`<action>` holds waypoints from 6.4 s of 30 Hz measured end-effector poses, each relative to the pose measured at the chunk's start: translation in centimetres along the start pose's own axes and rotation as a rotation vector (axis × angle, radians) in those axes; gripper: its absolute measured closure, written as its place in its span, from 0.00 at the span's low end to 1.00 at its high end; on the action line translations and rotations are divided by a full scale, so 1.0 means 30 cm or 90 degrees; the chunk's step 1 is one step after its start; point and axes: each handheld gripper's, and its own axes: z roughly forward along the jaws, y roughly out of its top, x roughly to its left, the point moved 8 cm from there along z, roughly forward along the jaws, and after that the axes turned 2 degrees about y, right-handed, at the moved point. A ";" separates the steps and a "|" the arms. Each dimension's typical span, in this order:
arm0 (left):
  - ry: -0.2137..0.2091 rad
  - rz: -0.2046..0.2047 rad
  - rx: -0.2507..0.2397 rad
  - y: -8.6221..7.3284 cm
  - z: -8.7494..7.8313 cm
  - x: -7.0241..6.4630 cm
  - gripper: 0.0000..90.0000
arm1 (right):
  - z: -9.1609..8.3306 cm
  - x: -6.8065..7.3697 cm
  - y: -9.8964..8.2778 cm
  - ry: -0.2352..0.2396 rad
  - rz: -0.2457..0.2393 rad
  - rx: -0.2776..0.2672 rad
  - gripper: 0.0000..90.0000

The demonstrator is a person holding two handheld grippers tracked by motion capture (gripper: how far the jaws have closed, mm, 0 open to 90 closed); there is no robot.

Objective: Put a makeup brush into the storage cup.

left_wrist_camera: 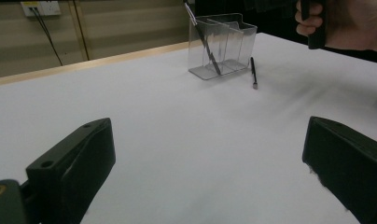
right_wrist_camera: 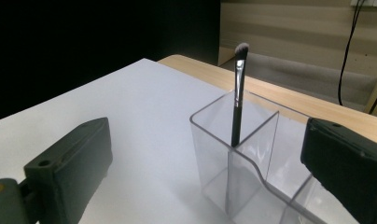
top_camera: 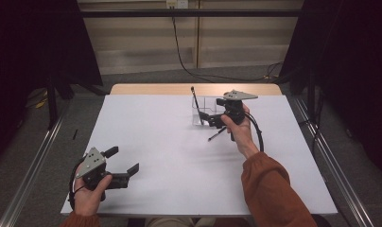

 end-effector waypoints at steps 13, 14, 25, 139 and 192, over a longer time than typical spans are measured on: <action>0.001 -0.003 -0.001 -0.001 -0.002 0.001 0.03 | -0.092 0.008 -0.024 -0.021 0.000 -0.012 0.06; 0.001 -0.001 -0.003 0.000 -0.002 0.003 0.03 | -0.104 0.006 -0.023 -0.024 -0.006 -0.016 0.06; 0.004 -0.004 -0.006 0.002 -0.002 0.006 0.03 | -0.224 -0.007 -0.042 -0.040 0.007 -0.030 0.05; 0.026 0.003 -0.016 -0.002 -0.037 0.019 0.03 | -0.391 0.035 -0.168 -0.028 -0.046 0.023 0.01; 0.024 0.007 -0.012 -0.005 -0.034 0.019 0.03 | -0.138 -0.043 -0.170 0.095 -0.105 0.312 0.07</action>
